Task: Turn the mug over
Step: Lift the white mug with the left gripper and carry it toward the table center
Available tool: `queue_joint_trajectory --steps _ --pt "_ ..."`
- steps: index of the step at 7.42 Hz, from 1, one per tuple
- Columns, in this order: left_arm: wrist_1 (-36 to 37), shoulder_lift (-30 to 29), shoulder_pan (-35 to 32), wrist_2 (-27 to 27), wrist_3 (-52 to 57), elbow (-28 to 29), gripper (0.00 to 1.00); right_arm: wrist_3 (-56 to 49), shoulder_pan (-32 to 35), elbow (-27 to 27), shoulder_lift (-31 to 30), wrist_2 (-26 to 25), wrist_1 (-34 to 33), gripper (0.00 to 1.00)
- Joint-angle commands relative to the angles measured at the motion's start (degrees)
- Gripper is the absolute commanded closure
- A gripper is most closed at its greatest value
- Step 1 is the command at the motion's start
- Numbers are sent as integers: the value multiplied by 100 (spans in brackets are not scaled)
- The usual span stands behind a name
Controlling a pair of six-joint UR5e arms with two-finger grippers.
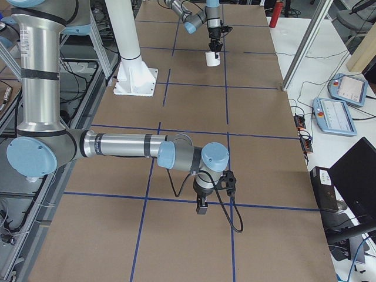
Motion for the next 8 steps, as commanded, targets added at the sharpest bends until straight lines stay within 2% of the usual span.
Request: queue_joint_trajectory --steps 1,2,3,4,5,8 --pt "1543 -1431 405 326 46 871 100 0 0 0 0 0 0 0" --pt "1722 -1864 607 486 134 1460 100 0 0 0 0 0 0 0" --pt "2107 -1921 644 488 378 1570 100 0 0 0 0 0 0 0" --pt "2876 -1991 688 497 798 1528 100 0 0 0 0 0 0 0" --pt "3232 -2052 689 488 1089 1493 100 0 0 0 0 0 0 0" --pt "3192 -2071 960 497 1522 1492 100 0 0 0 0 0 0 0"
